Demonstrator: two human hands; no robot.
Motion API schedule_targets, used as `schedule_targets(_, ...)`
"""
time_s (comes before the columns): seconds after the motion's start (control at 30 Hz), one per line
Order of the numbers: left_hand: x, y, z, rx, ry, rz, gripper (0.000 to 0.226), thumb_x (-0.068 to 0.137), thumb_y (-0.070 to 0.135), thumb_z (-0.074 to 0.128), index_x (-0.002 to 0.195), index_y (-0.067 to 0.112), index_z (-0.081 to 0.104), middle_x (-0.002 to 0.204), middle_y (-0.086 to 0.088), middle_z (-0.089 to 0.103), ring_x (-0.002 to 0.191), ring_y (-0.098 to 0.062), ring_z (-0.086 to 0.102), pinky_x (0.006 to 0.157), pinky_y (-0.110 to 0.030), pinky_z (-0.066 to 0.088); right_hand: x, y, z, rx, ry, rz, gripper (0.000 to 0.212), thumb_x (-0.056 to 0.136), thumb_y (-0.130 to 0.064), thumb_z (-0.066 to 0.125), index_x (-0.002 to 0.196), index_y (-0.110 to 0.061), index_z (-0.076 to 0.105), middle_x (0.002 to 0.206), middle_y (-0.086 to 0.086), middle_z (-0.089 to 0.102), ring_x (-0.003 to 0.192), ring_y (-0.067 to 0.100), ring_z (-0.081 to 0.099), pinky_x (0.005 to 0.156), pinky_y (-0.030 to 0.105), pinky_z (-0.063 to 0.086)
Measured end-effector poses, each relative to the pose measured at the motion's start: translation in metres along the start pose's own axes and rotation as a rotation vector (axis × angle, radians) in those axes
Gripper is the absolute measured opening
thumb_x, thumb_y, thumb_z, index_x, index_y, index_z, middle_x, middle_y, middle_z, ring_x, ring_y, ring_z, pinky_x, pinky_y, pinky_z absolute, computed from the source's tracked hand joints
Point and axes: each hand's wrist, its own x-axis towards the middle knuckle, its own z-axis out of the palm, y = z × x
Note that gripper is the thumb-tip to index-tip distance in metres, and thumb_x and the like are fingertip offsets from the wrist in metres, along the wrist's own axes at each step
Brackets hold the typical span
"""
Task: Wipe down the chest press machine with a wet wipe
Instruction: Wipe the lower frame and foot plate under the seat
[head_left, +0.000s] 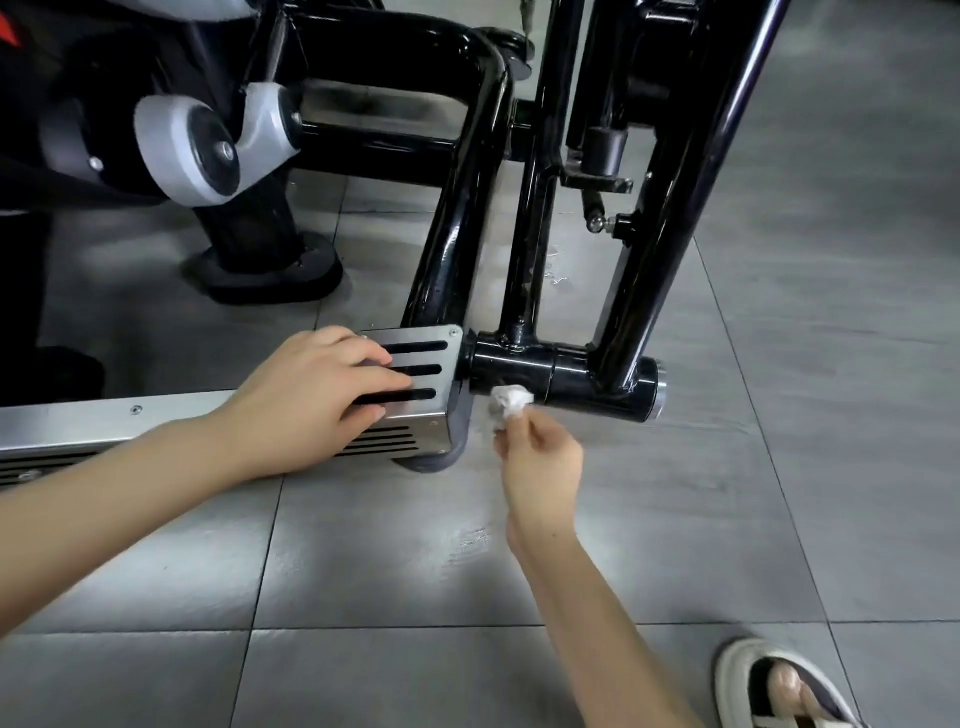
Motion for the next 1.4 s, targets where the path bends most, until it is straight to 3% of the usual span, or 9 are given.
schedule_targets(0.1, 0.007, -0.003, -0.012, 0.074, -0.064, 0.076, 0.03, 0.077, 0.034, 0.059, 0.102, 0.026, 0.072, 0.101, -0.002, 0.068, 0.086, -0.027, 0.064, 0.073, -0.04, 0.055, 0.017, 0.004, -0.021, -0.255, 0.19, -0.355, 0.029, 0.097, -0.015, 0.047, 0.069, -0.013, 0.058, 0.063, -0.004, 0.053, 0.057, 0.005, 0.039, 0.056, 0.024, 0.034)
schedule_targets(0.2, 0.02, -0.006, -0.012, 0.089, -0.1, 0.078, 0.031, 0.074, 0.024, 0.075, 0.105, 0.027, 0.071, 0.103, -0.003, 0.068, 0.09, -0.028, 0.062, 0.073, -0.045, 0.054, 0.049, 0.018, -0.016, -0.654, 0.32, -0.803, 0.016, 0.086, -0.001, 0.063, 0.088, -0.014, 0.072, 0.109, 0.003, 0.07, 0.097, 0.021, 0.068, 0.079, 0.027, 0.053)
schedule_targets(0.27, 0.031, -0.003, -0.008, 0.069, -0.078, 0.064, 0.03, 0.078, 0.029, 0.066, 0.107, 0.025, 0.07, 0.105, -0.004, 0.068, 0.091, -0.03, 0.062, 0.075, -0.047, 0.053, 0.063, 0.034, -0.006, -0.961, 0.312, -1.029, 0.022, 0.081, 0.005, 0.063, 0.093, -0.011, 0.073, 0.116, 0.007, 0.068, 0.108, 0.032, 0.063, 0.093, 0.041, 0.051)
schedule_targets(0.37, 0.043, 0.008, 0.001, 0.014, -0.031, 0.032, 0.038, 0.081, 0.039, 0.047, 0.105, 0.023, 0.071, 0.104, -0.005, 0.068, 0.09, -0.031, 0.061, 0.076, -0.045, 0.053, 0.066, 0.033, 0.009, -1.125, 0.219, -1.225, 0.034, 0.081, 0.004, 0.046, 0.099, -0.007, 0.072, 0.116, 0.009, 0.068, 0.108, 0.037, 0.063, 0.105, 0.05, 0.038)
schedule_targets(0.6, 0.044, 0.014, 0.019, -0.117, 0.11, -0.059, 0.044, 0.081, 0.038, 0.039, 0.106, 0.022, 0.071, 0.106, -0.002, 0.066, 0.092, -0.031, 0.06, 0.079, -0.04, 0.049, 0.084, 0.012, -0.027, -1.198, 0.197, -1.138, 0.01, 0.085, 0.0, 0.061, 0.089, -0.005, 0.069, 0.113, 0.014, 0.067, 0.11, 0.031, 0.062, 0.106, 0.045, 0.034)
schedule_targets(0.8, 0.04, 0.011, 0.025, -0.149, 0.104, -0.083, 0.045, 0.081, 0.039, 0.037, 0.108, 0.023, 0.07, 0.112, -0.001, 0.062, 0.097, -0.03, 0.058, 0.081, -0.039, 0.047, 0.066, 0.012, -0.027, -1.196, 0.107, -1.061, 0.044, 0.097, -0.024, 0.036, 0.125, 0.001, 0.058, 0.134, 0.02, 0.053, 0.128, 0.034, 0.048, 0.113, 0.047, 0.025)
schedule_targets(0.97, 0.039, 0.012, 0.026, -0.167, 0.086, -0.115, 0.043, 0.083, 0.038, 0.039, 0.11, 0.025, 0.069, 0.115, 0.001, 0.061, 0.1, -0.027, 0.056, 0.083, -0.039, 0.045, 0.072, 0.014, -0.017, -0.974, 0.051, -1.149, 0.04, 0.094, -0.007, 0.045, 0.132, 0.005, 0.05, 0.138, 0.023, 0.047, 0.132, 0.035, 0.042, 0.115, 0.044, 0.023)
schedule_targets(1.23, 0.04, 0.011, 0.025, -0.164, 0.085, -0.124, 0.041, 0.083, 0.038, 0.039, 0.108, 0.026, 0.069, 0.112, 0.002, 0.062, 0.097, -0.027, 0.057, 0.081, -0.039, 0.046, 0.081, -0.002, 0.004, -1.228, -0.311, -1.223, 0.048, 0.095, -0.023, 0.031, 0.131, 0.001, 0.053, 0.138, 0.018, 0.049, 0.131, 0.03, 0.045, 0.115, 0.042, 0.025)
schedule_targets(1.4, 0.04, 0.013, 0.024, -0.156, 0.071, -0.139, 0.034, 0.083, 0.031, 0.049, 0.111, 0.025, 0.068, 0.115, 0.002, 0.061, 0.102, -0.027, 0.057, 0.084, -0.039, 0.044, 0.073, 0.003, -0.016, -1.22, -0.278, -1.147, 0.048, 0.097, -0.024, 0.029, 0.135, -0.003, 0.049, 0.143, 0.013, 0.046, 0.136, 0.025, 0.039, 0.115, 0.04, 0.025)
